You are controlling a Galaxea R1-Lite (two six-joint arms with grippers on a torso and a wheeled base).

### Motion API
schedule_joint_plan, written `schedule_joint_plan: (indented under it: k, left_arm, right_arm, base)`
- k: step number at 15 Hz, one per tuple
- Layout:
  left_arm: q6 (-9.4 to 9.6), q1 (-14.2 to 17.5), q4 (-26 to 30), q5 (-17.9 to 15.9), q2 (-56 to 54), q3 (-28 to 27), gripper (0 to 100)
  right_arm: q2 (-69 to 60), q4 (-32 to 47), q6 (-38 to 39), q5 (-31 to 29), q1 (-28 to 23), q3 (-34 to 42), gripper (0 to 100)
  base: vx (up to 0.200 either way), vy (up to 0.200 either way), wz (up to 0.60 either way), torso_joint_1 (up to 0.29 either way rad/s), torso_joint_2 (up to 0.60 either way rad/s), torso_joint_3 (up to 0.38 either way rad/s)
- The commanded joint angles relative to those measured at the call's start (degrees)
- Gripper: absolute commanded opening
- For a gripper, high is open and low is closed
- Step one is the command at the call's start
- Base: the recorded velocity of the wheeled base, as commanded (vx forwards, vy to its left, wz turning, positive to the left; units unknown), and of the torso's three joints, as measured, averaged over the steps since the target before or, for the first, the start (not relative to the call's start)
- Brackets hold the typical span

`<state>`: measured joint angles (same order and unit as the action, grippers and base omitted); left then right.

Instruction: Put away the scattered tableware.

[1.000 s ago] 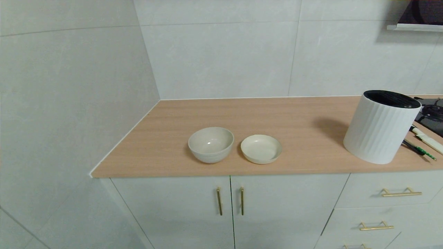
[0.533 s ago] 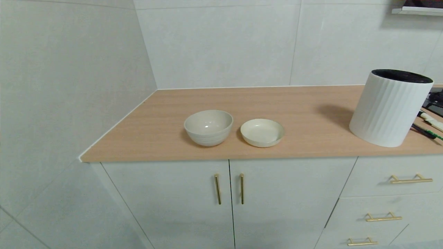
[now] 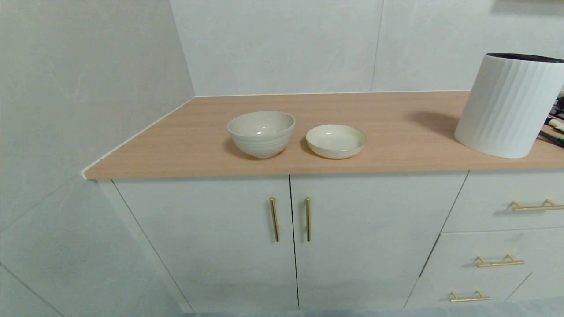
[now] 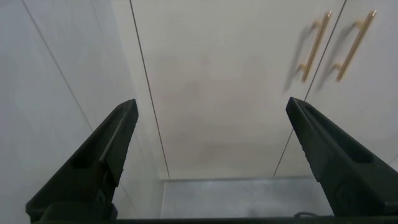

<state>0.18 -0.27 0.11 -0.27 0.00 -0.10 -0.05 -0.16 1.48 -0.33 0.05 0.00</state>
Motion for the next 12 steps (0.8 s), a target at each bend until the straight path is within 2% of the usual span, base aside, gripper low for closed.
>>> schedule_joint_plan:
  k: [1, 7, 12]
  left_arm:
    - [-0.01, 0.00, 0.07, 0.00, 0.00, 0.10, 100]
    - [-0.01, 0.00, 0.07, 0.00, 0.00, 0.01, 100]
    - [-0.01, 0.00, 0.07, 0.00, 0.00, 0.01, 100]
  right_arm:
    - [0.05, -0.02, 0.02, -0.02, 0.04, 0.00, 100]
    - [0.05, -0.02, 0.02, -0.02, 0.04, 0.00, 100]
    - [0.05, -0.02, 0.02, -0.02, 0.04, 0.00, 100]
  base:
    - [0.000, 0.000, 0.00, -0.163, 0.47, 0.310]
    - [0.000, 0.000, 0.00, -0.126, 0.46, 0.317]
    - [0.000, 0.000, 0.00, -0.023, 0.10, 0.069]
